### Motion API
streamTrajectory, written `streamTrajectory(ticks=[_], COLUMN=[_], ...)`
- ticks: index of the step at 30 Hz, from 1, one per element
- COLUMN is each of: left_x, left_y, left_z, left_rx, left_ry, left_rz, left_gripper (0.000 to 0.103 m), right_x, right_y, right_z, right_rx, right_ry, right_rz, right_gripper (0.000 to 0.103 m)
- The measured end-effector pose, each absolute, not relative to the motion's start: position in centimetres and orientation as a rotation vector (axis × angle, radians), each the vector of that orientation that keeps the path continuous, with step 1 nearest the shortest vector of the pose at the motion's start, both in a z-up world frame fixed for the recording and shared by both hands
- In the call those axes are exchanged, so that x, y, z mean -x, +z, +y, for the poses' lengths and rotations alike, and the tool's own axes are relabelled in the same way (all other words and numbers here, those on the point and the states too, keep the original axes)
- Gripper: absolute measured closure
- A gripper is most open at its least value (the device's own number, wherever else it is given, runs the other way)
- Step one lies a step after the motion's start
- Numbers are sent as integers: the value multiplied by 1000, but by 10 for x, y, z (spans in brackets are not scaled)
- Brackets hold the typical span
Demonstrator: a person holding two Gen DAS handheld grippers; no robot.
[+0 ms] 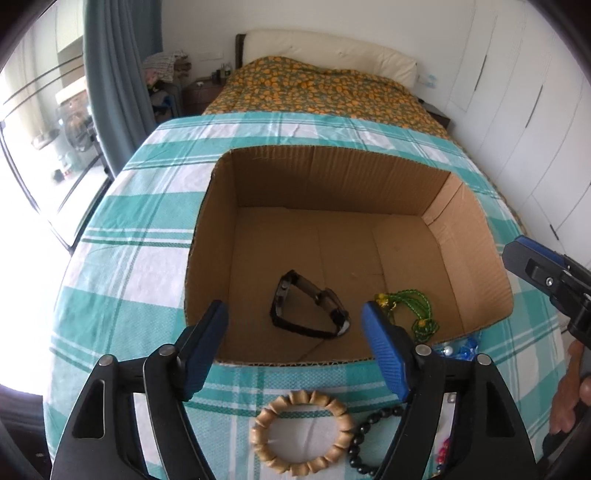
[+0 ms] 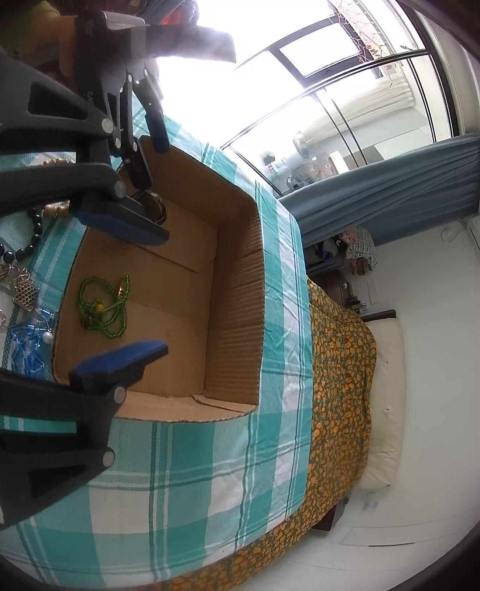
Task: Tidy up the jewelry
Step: 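Withdraw both open tools from the box back over the jewelry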
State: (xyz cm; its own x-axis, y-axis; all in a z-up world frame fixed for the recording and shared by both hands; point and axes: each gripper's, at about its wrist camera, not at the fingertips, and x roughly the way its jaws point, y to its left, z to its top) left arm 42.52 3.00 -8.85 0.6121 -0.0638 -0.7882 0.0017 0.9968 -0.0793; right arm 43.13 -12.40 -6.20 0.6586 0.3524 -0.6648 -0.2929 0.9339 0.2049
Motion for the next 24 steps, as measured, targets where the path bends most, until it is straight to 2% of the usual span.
streamTrajectory(ticks=[3, 6, 8, 16, 24], left_x=[-386, -339, -307, -212, -167], left_y=[-76, -72, -76, -122, -157], left_z=[30, 24, 20, 3, 4], left_rx=[67, 43, 26, 2, 42], left_ry=[-64, -89, -106, -95, -81], left_rz=[855, 804, 786, 802, 797], left_gripper=[13, 5, 5, 5, 5], right_x=[-398, -354, -322, -209, -164], right_y=[-56, -58, -66, -118, -164], right_z=[-133, -140, -145, -164, -150], right_rx=[-41, 22, 57, 109, 119], right_ry=[343, 306, 275, 140, 167], right_rz=[728, 693, 686, 714, 764], right_gripper=[47, 41, 37, 37, 37])
